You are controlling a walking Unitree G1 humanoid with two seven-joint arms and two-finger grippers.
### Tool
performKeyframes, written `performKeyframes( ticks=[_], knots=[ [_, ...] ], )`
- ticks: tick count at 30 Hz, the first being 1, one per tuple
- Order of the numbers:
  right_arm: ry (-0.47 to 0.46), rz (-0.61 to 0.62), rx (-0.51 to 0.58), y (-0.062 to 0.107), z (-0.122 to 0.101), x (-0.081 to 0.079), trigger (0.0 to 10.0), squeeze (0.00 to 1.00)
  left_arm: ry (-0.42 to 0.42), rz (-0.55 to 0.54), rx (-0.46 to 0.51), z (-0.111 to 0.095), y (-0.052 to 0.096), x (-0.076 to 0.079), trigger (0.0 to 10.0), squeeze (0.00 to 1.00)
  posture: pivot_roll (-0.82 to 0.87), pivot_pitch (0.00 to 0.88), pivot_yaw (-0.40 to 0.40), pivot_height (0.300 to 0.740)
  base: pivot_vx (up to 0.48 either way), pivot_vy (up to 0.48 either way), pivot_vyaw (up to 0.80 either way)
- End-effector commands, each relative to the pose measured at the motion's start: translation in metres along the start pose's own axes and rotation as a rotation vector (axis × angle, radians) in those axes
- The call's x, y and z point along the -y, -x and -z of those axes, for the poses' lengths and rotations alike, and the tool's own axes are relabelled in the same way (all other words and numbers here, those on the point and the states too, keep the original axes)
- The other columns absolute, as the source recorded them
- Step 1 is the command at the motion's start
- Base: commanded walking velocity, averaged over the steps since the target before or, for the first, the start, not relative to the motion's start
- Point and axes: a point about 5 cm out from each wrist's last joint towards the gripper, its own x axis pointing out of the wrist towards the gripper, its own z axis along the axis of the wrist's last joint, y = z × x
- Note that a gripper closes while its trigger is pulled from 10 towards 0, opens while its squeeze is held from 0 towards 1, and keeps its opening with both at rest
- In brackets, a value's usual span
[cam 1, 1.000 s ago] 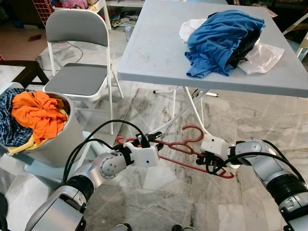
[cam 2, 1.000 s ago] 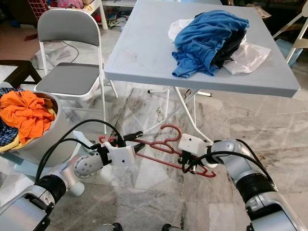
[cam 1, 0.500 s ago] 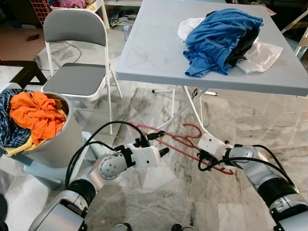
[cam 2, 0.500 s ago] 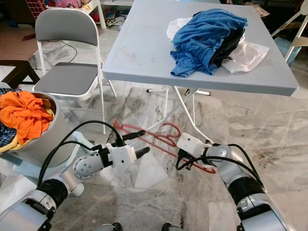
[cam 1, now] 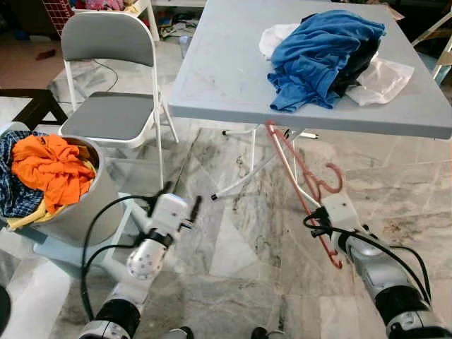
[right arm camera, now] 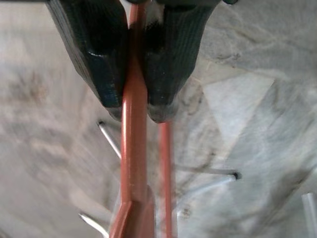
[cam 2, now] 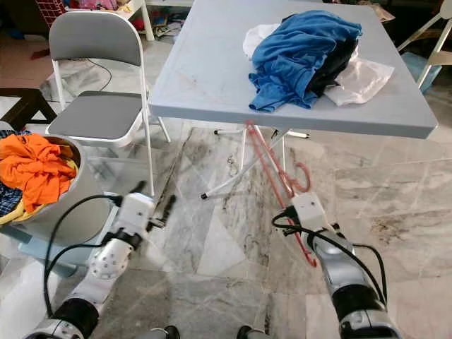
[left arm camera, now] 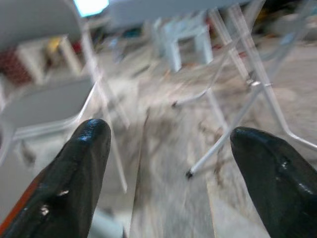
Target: Hang hanger
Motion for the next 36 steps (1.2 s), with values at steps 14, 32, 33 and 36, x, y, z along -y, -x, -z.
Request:
performKeyframes(
  ticks=[14, 32, 33, 36],
  knots=[
    [-0.27, 0.215, -0.083, 0.029, 0.04, -0.016, 10.0, 0.0, 0.078, 0.075, -0.065, 0.002, 0.001, 0.018, 10.0, 1.0, -0.01, 0.164, 0.006, 0.74, 0.0, 0.0, 0.0],
    [-0.257, 0.332, -0.071, 0.035, 0.037, -0.008, 10.0, 0.0, 0.137, 0.224, -0.184, 0.012, 0.007, 0.036, 10.0, 0.0, -0.02, 0.173, 0.008, 0.74, 0.0, 0.0, 0.0],
    [-0.288, 0.309, -0.061, 0.035, 0.034, -0.012, 10.0, 0.0, 0.134, 0.228, -0.179, 0.011, 0.006, 0.036, 10.0, 0.0, -0.02, 0.173, 0.007, 0.74, 0.0, 0.0, 0.0],
    [-0.316, 0.291, -0.047, 0.034, 0.03, -0.016, 10.0, 0.0, 0.128, 0.238, -0.162, 0.007, 0.004, 0.036, 10.0, 0.0, -0.01, 0.172, 0.006, 0.74, 0.0, 0.0, 0.0]
  ],
)
